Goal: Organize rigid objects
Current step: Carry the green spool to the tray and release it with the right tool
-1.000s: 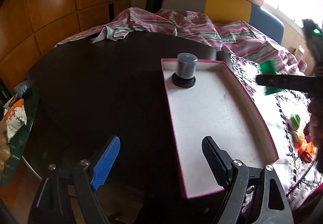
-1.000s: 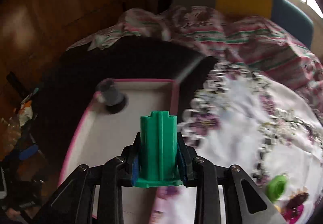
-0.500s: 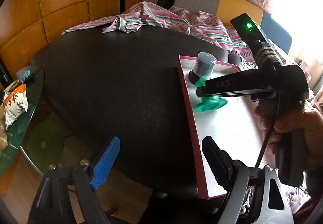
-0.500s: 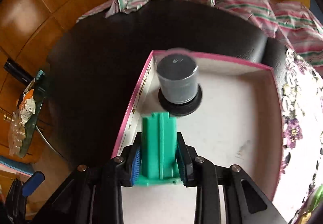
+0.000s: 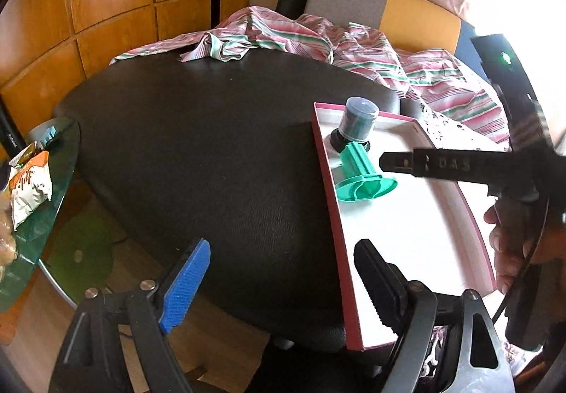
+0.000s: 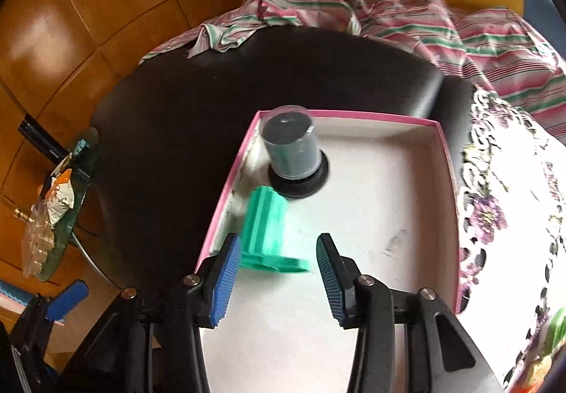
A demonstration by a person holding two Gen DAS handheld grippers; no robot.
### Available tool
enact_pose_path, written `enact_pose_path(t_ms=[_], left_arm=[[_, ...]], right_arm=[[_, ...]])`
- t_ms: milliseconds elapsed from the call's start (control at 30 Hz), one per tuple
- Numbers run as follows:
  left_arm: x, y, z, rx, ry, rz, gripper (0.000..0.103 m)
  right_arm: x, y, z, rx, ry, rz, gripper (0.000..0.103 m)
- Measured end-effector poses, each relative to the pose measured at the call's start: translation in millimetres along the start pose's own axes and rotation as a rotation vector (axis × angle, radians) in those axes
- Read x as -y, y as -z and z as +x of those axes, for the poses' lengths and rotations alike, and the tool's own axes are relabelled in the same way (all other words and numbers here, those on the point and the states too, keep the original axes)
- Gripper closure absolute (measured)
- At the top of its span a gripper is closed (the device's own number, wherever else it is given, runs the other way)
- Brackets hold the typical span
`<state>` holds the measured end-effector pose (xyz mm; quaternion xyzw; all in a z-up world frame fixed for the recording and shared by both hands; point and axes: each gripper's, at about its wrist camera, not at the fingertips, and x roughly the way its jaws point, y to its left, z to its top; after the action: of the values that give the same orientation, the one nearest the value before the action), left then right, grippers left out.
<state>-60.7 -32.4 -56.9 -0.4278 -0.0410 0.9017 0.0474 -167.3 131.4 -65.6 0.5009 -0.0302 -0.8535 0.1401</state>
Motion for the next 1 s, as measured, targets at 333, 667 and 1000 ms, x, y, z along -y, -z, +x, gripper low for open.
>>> enact_pose_path(t_ms=[333, 667, 1000], left_arm=[[11.5, -2.6, -10.7, 0.024, 0.001, 0.040, 0.019], [27.0, -1.1, -12.4, 0.015, 0.021, 0.086, 0.019], [43.3, 0.7, -11.5, 0.003, 0.036, 0.128, 0.019]], right_arm=[[23.1, 28.6, -41.3, 0.071, 0.065, 0.004, 0.058], [72.6, 48.9, -84.7, 0.140, 0.130, 0.105, 0.058], [135.5, 72.5, -127.5, 0.195, 0.221, 0.216, 0.058]])
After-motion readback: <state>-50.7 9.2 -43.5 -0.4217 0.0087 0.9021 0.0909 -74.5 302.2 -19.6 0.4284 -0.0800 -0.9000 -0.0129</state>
